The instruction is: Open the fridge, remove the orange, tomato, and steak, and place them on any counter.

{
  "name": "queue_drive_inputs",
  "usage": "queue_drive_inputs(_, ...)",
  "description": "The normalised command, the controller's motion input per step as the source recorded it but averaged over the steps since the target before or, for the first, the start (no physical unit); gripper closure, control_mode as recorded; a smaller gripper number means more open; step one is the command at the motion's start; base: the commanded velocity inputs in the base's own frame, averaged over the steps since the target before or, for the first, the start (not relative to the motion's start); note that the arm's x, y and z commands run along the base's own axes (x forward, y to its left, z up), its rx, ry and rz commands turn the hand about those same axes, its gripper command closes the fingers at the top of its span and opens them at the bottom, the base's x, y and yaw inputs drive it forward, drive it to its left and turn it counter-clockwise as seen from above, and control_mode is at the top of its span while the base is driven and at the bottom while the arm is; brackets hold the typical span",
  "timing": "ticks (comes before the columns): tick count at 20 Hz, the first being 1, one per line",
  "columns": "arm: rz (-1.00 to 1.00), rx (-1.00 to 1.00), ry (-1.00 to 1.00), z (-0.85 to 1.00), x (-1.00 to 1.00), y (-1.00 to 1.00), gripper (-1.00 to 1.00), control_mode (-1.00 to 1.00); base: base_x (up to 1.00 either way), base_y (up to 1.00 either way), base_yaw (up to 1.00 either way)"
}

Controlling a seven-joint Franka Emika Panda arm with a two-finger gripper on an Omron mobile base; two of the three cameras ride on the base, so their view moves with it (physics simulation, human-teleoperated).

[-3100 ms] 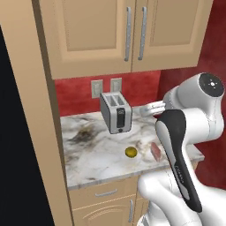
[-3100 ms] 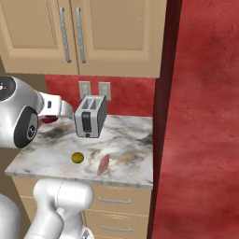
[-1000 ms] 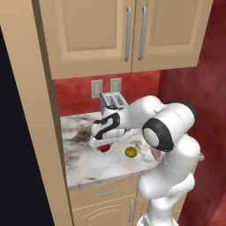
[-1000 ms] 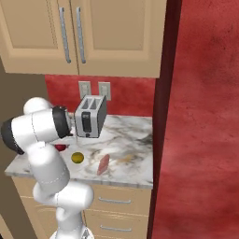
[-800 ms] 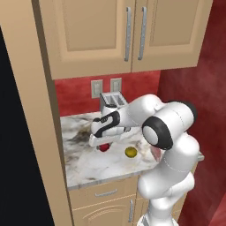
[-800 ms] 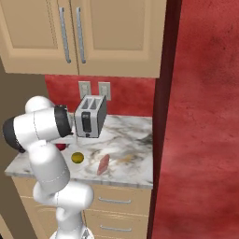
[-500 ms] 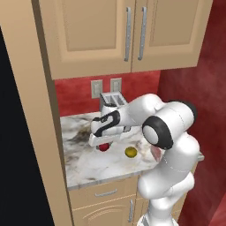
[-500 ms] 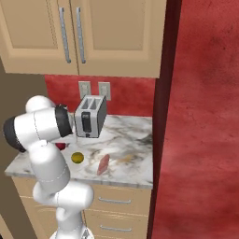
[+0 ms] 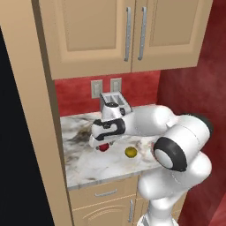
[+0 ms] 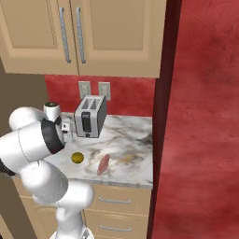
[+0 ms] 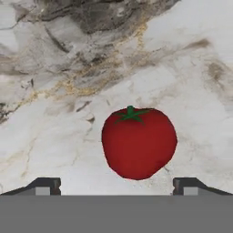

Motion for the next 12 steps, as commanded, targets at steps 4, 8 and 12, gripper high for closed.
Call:
queue_drive_inputs(4,0.00,0.00,-0.27,0.73,-0.71,-0.33,-1.00,-1.00,0.00,0.00,0.00)
queue_drive_inputs(8,0.00,0.00,-0.29,0.90,-0.82,-0.51,-1.00,-1.00,0.00,0.00,0.00)
queue_drive_inputs(12,0.00,0.00,-0.27,0.87,-0.99,-0.62,-1.00,-1.00,0.00,0.00,0.00)
